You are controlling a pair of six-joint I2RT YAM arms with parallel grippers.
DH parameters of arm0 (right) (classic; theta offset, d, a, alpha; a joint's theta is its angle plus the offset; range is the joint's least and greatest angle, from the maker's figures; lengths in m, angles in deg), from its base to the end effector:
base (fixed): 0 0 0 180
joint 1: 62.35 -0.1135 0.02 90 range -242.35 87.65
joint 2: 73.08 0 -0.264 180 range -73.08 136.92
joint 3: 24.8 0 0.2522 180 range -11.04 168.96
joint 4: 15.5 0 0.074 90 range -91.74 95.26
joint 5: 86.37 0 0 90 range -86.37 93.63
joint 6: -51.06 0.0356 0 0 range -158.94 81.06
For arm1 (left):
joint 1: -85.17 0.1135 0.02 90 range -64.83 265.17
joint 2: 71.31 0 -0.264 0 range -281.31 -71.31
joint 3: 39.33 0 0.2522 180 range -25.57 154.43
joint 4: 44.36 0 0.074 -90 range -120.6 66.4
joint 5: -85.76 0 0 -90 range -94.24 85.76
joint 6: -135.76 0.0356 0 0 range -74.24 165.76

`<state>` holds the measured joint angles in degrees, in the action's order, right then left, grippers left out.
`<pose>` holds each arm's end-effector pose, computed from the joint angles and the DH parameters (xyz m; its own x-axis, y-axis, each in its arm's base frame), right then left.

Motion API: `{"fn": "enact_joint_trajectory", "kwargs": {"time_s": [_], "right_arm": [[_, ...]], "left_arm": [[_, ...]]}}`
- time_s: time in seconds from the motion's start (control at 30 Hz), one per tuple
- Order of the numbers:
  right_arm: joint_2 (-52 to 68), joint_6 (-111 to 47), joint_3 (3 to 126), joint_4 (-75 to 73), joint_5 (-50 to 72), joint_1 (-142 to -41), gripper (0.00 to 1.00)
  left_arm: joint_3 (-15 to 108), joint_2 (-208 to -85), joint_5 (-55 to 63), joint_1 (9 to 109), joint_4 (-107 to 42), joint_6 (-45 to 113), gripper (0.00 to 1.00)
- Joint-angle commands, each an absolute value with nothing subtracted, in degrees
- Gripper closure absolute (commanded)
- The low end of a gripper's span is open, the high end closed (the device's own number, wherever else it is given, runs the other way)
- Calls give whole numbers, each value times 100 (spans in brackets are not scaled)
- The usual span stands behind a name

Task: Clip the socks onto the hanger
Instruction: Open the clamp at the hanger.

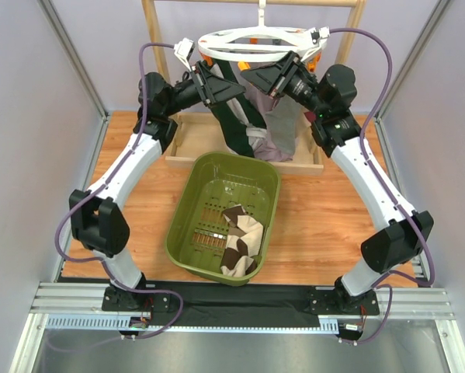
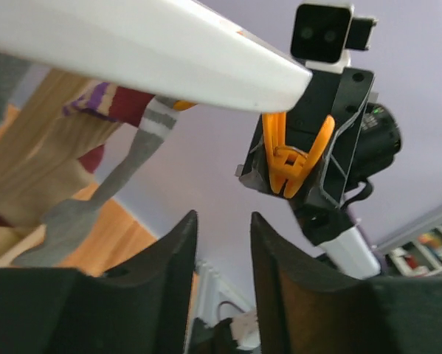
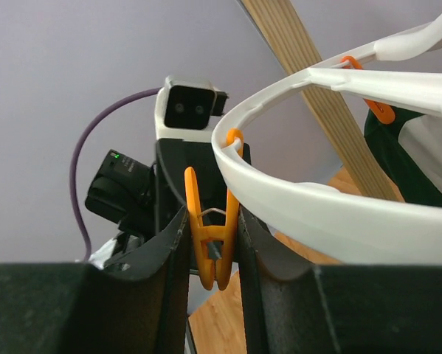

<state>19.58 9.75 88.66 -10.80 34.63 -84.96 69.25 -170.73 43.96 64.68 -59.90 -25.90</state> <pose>0.3331 0.1586 0.4958 -0.4217 0.5219 -0.7415 -0.7114 0.3167 0.6274 0.3663 -0.1652 0.4549 -0.7005 -0.4136 -0.5816 0.6446 -0.0170 -0.7643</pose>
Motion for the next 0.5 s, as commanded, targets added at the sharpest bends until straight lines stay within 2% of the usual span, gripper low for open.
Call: {"fn": "enact_joint_trajectory", "kwargs": {"time_s": [0.0, 0.03, 0.1, 0.17, 0.23, 0.47], "right_arm": [[1904, 730, 8864, -912, 3667, -8484, 96], [1860, 616, 8680, -964, 3685, -8493, 99], [1763, 510, 8478, -1270, 3772, -8493, 100], [1736, 352, 8249, -1543, 4027, -8476, 100], [1745, 403, 8187, -1615, 4150, -8441, 100], [1587, 659, 7729, -2186, 4317, -8423, 100]], "left_arm": [[6891, -16193, 4112, 6504, -4758, -1122, 54], [6891, -16114, 4076, 6504, -4660, -902, 45], [6969, -16008, 4137, 6513, -4677, -821, 36], [7232, -16104, 4364, 6539, -4686, -856, 20], [7365, -16201, 4418, 6583, -4712, -978, 16], [7393, -16527, 4270, 6609, -4746, -1330, 18]]}}
